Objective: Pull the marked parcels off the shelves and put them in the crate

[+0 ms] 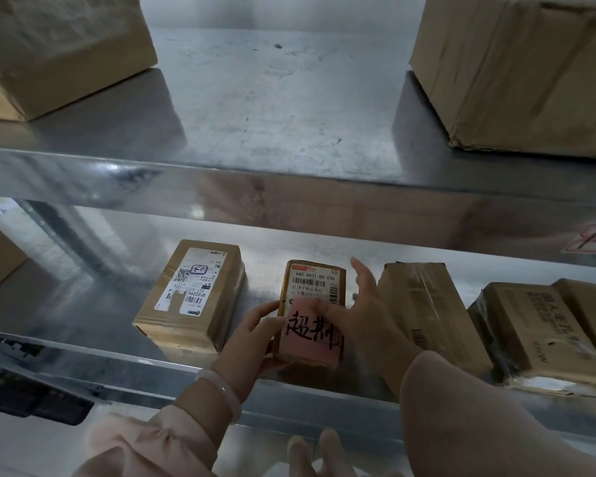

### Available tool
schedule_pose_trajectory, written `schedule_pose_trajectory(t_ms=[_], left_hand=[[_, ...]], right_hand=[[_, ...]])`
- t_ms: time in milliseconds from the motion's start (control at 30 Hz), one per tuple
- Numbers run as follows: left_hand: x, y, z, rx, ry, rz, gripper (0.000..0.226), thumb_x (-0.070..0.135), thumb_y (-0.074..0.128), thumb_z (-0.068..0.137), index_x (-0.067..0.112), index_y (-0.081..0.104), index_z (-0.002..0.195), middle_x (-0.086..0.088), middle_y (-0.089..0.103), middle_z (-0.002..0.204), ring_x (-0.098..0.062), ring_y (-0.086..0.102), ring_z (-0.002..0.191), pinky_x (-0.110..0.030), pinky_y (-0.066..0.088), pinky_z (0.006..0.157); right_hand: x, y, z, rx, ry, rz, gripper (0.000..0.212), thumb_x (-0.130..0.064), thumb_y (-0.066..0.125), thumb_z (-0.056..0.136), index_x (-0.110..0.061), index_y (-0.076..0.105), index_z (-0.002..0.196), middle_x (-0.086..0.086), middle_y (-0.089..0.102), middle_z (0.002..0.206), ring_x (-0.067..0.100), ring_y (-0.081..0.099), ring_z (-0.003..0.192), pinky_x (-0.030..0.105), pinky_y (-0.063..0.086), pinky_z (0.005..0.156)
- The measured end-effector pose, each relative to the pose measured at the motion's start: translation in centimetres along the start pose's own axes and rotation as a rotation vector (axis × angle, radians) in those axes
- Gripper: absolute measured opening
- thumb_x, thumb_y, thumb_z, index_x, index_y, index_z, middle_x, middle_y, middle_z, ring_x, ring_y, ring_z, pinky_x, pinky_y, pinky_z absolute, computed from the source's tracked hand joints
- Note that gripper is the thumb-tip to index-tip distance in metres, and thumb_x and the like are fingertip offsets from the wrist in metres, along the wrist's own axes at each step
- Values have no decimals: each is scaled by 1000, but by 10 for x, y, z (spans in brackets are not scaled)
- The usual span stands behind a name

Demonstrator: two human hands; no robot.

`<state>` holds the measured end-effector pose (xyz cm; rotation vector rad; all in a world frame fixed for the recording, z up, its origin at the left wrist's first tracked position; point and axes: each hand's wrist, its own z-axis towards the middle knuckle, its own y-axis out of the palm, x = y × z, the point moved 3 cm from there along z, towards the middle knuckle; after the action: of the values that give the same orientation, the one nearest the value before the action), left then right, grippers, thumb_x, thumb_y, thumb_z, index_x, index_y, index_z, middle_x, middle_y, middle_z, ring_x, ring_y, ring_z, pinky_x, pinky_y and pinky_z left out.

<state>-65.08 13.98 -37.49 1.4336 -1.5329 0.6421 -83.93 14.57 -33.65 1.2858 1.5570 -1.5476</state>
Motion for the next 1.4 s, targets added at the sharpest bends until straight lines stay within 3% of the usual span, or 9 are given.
schedule_pose_trajectory(t_ms=[133,233,300,467,567,800,1033,1167,1400], left_hand=[[4,5,3,-46,-62,12,59,39,73,68,23,55,121,-17,68,110,-35,69,97,-42,58,71],[9,13,9,24,-66,89,96,64,87,40,24,47,117,-17,70,106,-36,69,96,-54,57,81],[11,18,10,80,-38,134,104,71,86,24,28,45,110,-17,70,103,-34,70,95,-57,57,82],[11,23,2,140,30,126,79,69,80,46,30,46,106,-15,70,102,-31,70,93,-55,58,79],[11,27,-5,150,55,128,69,61,77,58,26,47,110,-15,71,99,-31,71,91,-55,58,78],[6,27,-20,162,35,41,39,36,68,86,21,48,115,-11,75,89,-28,72,83,-55,58,78],[13,8,-53,148,45,-31,46,44,59,91,18,49,127,-13,70,111,-31,67,103,-55,53,91],[22,-14,-76,171,188,55,38,41,64,88,29,53,123,0,75,102,-20,72,94,-36,58,78],[32,-73,-140,161,363,51,54,37,65,80,31,50,132,1,74,107,-18,71,98,-29,57,79]], right_hand=[[6,1,0,-121,41,165,99,-49,77,58,-27,29,142,7,52,134,17,61,103,37,60,78],[4,3,-2,-111,-39,148,95,-50,75,62,-27,30,142,1,52,131,18,62,103,31,60,77],[1,3,-4,-96,-70,119,93,-50,73,67,-27,27,144,-2,51,130,19,60,108,30,59,80],[1,1,-11,-190,-45,238,84,-46,69,77,-31,27,147,-5,50,138,24,56,120,44,56,89],[5,0,-15,-217,-34,317,59,-30,60,92,-37,33,144,-9,60,126,18,66,105,39,59,82],[7,-3,-21,-338,30,377,53,-26,44,101,-42,26,148,-6,60,127,19,66,105,42,58,84],[-11,14,-36,-432,-69,307,41,-37,33,103,-46,27,143,-15,60,127,10,65,107,30,58,79],[-33,32,-51,-452,-102,290,40,-25,36,104,-54,27,129,-34,65,103,1,66,99,17,54,67],[-74,80,-94,-400,-154,318,51,-19,45,100,-62,35,124,-23,71,98,2,69,88,11,51,60]])
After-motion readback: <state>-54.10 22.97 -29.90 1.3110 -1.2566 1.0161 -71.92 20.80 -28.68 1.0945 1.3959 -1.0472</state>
